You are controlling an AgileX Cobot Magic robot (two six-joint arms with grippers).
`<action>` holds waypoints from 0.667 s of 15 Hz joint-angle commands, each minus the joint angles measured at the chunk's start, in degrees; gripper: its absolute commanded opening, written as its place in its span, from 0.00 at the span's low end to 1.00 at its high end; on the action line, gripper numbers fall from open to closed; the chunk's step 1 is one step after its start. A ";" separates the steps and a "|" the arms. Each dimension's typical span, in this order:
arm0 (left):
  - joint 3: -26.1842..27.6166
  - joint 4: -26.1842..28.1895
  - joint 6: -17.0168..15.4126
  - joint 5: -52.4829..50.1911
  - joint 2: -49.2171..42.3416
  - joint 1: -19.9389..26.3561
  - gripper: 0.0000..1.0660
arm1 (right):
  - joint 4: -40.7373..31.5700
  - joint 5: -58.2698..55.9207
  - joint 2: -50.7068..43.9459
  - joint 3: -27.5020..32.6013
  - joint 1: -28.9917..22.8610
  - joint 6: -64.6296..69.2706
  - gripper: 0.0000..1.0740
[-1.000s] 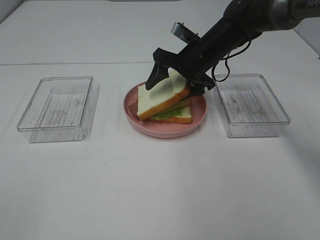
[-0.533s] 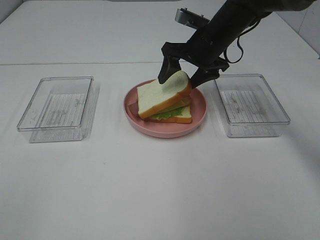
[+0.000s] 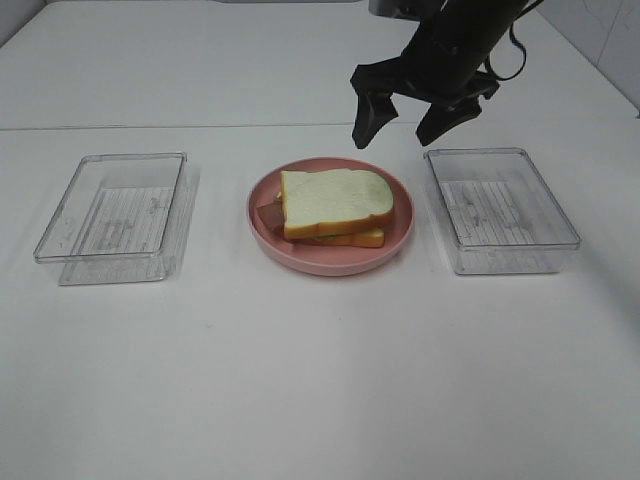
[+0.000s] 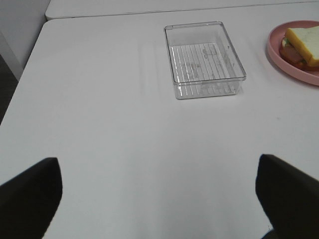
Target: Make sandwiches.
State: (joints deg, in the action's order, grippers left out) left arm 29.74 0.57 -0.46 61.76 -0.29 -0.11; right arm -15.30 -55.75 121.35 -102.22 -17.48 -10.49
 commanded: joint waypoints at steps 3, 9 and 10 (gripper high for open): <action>-0.11 0.40 -0.06 -0.23 -0.34 0.23 0.92 | 5.56 -13.81 -12.15 -0.40 -0.06 0.80 0.79; -0.11 0.40 -0.06 -0.23 -0.34 0.23 0.92 | 15.64 -20.68 -28.19 3.50 -0.06 6.42 0.79; -0.11 0.40 -0.06 -0.23 -0.34 0.23 0.92 | 15.64 -20.51 -32.66 8.48 -0.06 6.42 0.79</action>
State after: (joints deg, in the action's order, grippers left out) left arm 29.74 0.57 -0.46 61.76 -0.29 -0.11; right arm 0.00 -69.39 90.58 -96.26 -17.48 -4.76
